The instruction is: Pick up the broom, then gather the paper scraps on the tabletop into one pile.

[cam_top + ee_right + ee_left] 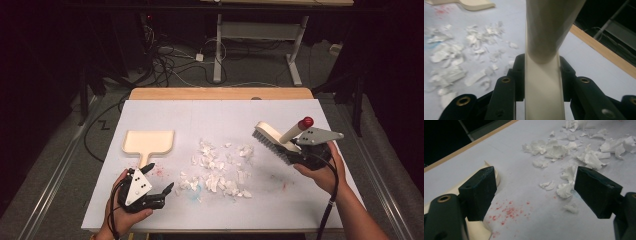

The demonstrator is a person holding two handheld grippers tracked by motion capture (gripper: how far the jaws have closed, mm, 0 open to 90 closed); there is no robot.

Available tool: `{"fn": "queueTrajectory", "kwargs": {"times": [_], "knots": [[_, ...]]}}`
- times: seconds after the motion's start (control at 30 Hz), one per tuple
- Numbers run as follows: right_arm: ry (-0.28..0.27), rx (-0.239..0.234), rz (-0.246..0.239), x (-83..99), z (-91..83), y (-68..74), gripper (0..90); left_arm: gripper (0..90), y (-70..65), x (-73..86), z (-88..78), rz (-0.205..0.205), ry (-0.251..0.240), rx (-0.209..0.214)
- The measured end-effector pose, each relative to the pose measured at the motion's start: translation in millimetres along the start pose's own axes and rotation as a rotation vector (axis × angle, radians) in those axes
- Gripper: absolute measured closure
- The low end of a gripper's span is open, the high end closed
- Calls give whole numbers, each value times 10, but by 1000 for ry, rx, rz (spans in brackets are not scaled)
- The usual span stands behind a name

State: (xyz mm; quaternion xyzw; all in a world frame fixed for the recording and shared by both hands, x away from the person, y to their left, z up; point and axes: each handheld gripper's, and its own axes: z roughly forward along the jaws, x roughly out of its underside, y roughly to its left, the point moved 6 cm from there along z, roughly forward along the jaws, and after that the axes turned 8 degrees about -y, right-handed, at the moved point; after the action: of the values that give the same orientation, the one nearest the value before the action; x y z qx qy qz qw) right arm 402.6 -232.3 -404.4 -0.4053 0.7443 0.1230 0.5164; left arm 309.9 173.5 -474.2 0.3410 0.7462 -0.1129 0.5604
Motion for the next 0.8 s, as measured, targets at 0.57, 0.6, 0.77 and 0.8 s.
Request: {"fn": "queueTrajectory", "kwargs": {"times": [0.57,0.6,0.77,0.8], "knots": [[165,162,-65,167,807,-222,681,187,126,123,-56,-25,51,-34],[173,163,-84,163,844,-196,681,187,128,127,-61,-29,50,-36],[193,156,-104,172,1005,-54,681,187,120,139,-68,-28,54,-37],[192,152,-108,168,1026,-27,681,187,115,133,-62,-21,56,-36]]}}
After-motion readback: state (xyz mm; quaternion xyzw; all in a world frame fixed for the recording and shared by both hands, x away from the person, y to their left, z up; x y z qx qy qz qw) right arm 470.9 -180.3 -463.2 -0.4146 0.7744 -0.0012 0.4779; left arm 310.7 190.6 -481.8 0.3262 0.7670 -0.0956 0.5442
